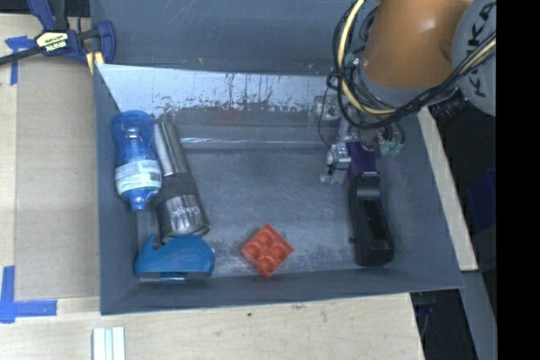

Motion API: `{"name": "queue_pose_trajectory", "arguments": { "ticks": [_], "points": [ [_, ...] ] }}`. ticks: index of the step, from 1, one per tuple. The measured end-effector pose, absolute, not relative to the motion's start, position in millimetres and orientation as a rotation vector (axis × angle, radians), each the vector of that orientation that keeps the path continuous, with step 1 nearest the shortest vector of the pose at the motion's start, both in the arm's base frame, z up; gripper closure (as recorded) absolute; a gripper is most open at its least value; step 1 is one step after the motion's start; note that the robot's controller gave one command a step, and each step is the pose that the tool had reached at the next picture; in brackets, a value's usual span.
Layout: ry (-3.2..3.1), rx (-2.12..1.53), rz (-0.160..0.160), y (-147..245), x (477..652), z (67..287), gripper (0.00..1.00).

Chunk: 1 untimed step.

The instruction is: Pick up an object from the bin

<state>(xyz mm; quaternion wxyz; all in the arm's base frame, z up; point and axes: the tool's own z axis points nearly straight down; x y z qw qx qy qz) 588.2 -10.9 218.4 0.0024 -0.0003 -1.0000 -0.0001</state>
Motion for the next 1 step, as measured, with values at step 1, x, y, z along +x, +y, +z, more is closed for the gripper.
{"name": "queue_pose_trajectory", "arguments": {
  "ticks": [1],
  "points": [
    [-3.146,-0.001,0.000,-10.9,589.5,223.7,0.00]
  ]
}}
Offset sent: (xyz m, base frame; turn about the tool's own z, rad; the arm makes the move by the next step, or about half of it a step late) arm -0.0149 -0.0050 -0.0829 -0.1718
